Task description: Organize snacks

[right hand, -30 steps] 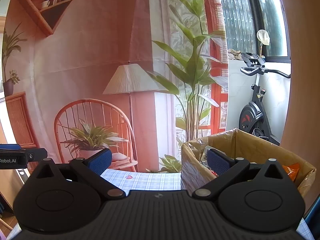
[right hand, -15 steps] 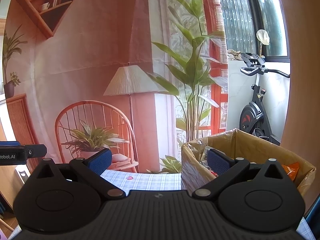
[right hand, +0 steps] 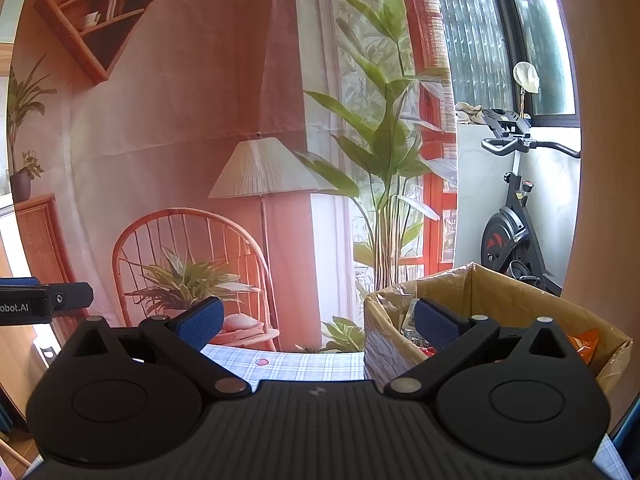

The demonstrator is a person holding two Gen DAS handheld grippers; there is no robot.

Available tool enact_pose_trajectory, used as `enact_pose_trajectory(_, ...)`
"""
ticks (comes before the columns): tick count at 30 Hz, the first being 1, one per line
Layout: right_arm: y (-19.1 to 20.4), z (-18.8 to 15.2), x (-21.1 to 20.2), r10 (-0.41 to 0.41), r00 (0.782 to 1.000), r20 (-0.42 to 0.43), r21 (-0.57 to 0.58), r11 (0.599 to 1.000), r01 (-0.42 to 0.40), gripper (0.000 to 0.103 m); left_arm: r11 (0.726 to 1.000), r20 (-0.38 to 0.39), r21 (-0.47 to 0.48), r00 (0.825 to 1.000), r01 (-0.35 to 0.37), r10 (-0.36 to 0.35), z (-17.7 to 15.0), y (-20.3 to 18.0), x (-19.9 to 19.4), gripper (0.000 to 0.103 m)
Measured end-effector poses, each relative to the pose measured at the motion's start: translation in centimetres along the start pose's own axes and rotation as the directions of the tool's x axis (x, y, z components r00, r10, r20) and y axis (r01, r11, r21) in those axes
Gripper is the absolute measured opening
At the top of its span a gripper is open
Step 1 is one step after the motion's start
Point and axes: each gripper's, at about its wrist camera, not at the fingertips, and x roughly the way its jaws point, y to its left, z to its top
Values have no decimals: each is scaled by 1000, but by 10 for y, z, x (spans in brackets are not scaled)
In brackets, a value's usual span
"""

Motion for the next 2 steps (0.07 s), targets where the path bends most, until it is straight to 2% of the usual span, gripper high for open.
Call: enact_pose_trajectory(2, 0, 0, -1, 1, 1000, 0, -1, 1000, -1, 103, 1000, -3, -1, 1000, 4, -4, 0, 0, -1, 92)
